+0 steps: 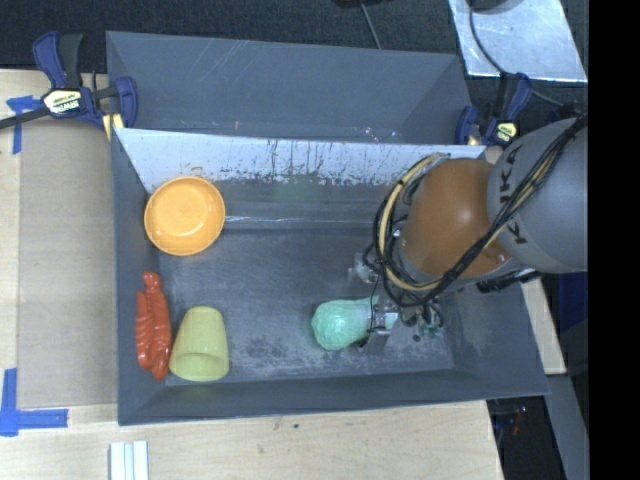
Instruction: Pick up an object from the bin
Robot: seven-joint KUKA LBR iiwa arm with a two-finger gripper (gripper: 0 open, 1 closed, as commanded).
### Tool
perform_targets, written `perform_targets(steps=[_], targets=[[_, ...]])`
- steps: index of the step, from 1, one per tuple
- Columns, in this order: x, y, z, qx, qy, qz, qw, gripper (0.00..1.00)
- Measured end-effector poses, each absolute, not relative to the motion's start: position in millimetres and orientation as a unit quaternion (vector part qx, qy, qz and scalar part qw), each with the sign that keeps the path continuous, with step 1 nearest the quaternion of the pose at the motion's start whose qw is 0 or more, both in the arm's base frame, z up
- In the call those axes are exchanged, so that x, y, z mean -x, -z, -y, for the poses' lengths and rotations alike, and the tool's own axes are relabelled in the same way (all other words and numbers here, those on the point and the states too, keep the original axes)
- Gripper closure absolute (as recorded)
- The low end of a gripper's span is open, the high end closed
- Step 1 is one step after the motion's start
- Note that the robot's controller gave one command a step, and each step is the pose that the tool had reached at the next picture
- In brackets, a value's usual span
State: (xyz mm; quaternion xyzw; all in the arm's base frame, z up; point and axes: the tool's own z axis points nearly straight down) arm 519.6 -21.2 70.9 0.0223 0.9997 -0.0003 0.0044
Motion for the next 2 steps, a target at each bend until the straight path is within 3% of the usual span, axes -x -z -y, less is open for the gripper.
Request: perform_targets(steps=[1, 2], targets=[[-510.3, -70.8, 17.0, -0.034, 0.000, -0.999, 0.007, 0.00], [-518.5, -71.5, 20.7, -0.025, 0.000, -1.000, 0.007, 1.00]])
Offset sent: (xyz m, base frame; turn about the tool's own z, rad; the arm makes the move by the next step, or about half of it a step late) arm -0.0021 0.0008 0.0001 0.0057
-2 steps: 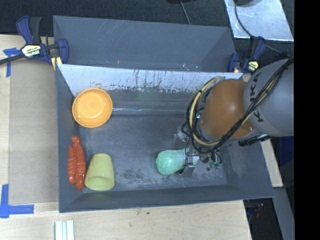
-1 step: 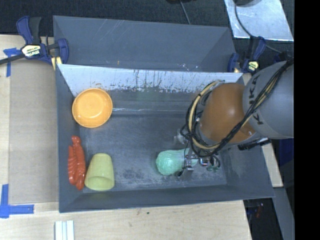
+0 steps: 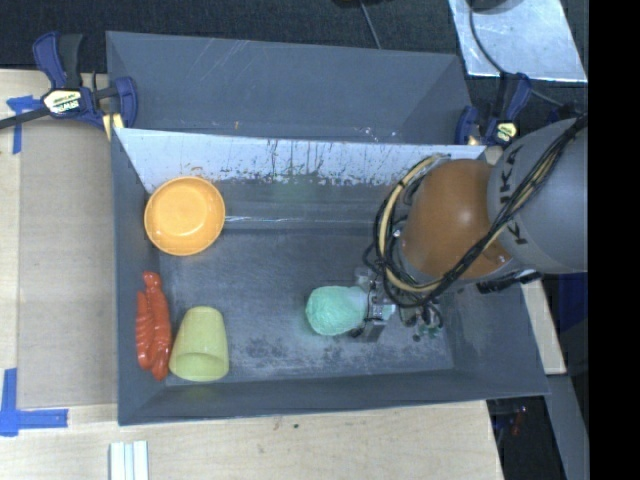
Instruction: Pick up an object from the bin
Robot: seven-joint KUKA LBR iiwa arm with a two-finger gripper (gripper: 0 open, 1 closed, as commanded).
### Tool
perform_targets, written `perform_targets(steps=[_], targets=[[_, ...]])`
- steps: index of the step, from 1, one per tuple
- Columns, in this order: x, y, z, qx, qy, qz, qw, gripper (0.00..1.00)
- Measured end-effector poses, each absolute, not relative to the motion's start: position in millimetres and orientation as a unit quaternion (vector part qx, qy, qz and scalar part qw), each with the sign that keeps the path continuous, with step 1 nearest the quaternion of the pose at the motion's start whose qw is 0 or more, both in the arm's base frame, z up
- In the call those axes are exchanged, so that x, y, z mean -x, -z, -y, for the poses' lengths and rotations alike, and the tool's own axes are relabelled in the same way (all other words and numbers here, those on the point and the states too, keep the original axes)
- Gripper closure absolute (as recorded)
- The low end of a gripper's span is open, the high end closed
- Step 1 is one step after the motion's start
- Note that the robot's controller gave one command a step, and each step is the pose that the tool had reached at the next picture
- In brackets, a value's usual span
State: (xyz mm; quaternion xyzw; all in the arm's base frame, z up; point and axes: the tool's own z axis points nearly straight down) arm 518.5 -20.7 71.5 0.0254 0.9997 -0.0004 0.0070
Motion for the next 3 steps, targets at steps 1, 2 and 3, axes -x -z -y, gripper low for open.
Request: perform_targets(steps=[1, 2, 3], targets=[[-518.4, -71, 21, -0.025, 0.000, -1.000, 0.007, 1.00], [-514.9, -88, 21, -0.025, 0.000, -1.000, 0.001, 1.00], [-517.7, -120, 21, -0.025, 0.000, -1.000, 0.006, 1.00]])
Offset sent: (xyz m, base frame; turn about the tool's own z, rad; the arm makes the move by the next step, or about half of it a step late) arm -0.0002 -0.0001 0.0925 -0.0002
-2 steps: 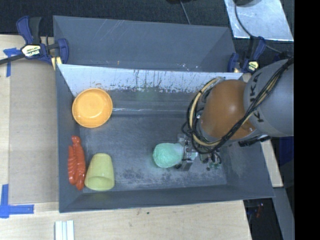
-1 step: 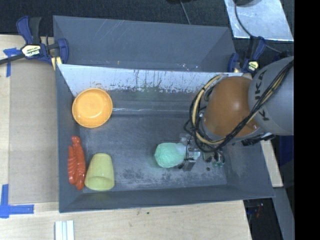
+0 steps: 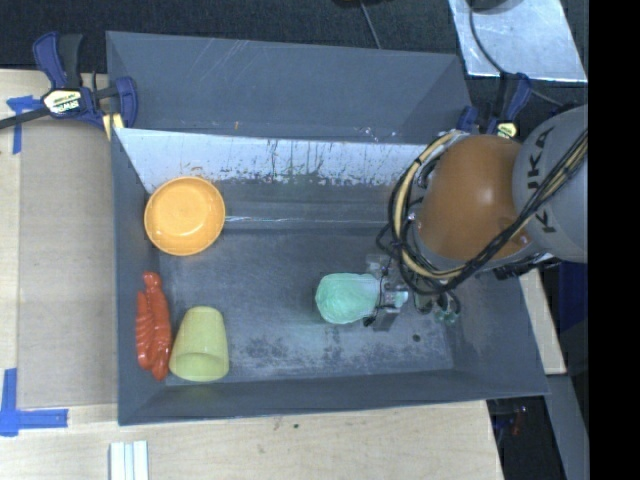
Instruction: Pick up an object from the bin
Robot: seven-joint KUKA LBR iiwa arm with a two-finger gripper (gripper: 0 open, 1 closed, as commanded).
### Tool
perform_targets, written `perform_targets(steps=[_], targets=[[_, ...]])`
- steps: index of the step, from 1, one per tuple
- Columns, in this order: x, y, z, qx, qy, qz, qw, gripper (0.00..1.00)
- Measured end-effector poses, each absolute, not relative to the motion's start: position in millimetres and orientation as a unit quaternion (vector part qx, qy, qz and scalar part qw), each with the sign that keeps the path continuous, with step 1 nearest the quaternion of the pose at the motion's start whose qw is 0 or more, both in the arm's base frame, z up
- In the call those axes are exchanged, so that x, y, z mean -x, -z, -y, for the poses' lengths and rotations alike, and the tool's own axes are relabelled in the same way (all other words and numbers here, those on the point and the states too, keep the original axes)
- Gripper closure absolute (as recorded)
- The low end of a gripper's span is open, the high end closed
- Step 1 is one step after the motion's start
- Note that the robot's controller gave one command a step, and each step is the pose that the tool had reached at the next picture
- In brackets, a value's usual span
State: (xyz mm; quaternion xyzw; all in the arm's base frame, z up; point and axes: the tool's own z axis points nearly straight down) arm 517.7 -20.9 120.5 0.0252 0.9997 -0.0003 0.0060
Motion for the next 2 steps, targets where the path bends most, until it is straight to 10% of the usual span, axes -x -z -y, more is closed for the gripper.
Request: perform_targets(steps=[2], targets=[[-518.1, -165, 21, -0.025, 0.000, -1.000, 0.007, 1.00]])
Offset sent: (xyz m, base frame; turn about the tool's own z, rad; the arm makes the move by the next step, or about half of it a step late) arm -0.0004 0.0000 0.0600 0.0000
